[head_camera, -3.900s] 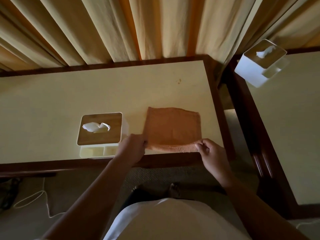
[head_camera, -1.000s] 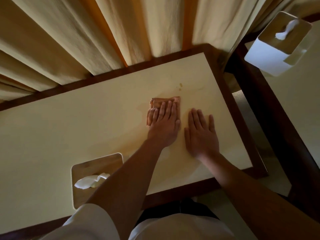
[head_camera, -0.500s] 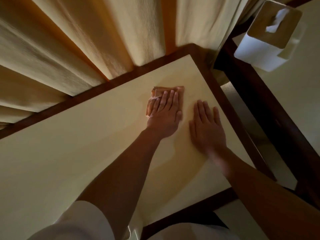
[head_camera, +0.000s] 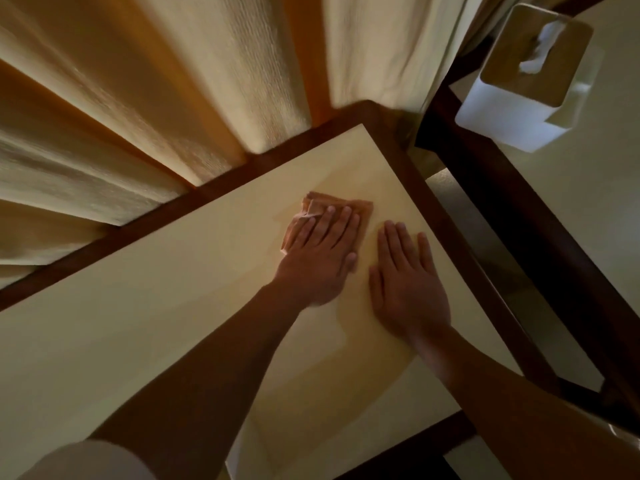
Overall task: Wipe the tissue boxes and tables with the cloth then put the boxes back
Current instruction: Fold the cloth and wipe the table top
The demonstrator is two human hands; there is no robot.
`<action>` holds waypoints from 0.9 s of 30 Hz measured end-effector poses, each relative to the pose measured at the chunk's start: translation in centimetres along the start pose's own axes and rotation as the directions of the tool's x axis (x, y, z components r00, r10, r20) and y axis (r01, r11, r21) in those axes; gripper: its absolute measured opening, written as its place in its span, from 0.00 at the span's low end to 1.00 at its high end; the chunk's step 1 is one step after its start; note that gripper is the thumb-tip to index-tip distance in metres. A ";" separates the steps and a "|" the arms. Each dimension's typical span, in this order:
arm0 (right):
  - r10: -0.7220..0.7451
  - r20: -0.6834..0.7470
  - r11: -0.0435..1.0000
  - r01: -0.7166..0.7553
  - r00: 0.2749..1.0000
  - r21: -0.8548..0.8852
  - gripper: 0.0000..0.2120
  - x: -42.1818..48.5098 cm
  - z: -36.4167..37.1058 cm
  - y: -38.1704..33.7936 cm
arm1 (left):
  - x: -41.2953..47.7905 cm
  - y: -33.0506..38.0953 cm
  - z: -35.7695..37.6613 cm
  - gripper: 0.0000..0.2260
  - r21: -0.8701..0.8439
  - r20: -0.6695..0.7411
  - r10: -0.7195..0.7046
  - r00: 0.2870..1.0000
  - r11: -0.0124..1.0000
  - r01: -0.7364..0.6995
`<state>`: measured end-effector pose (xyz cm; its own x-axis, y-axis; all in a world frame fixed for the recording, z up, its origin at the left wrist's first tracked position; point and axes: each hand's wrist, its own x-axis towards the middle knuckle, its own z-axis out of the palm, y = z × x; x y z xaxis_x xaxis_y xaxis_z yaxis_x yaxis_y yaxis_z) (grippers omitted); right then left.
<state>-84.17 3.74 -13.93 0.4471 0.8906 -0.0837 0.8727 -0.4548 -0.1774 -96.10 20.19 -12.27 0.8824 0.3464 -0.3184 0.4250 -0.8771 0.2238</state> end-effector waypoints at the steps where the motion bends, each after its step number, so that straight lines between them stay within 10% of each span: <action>1: -0.002 -0.002 1.000 0.002 1.000 0.004 0.31 0.0 0.0 0.0 | 1.5 0.2 -0.5 0.32 0.014 -0.020 -0.024 1.000 1.000 0.025; 27: 0.021 -0.043 1.000 -0.020 0.999 0.025 0.30 -0.2 -0.3 -0.4 | 6.3 1.3 -1.9 0.29 0.056 0.001 -0.039 0.999 0.998 0.039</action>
<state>-84.58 3.77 -13.53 0.4730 0.8799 -0.0449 0.8587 -0.4718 -0.1999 -89.62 21.80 -12.24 0.8651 0.3800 -0.3274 0.4470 -0.8802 0.1594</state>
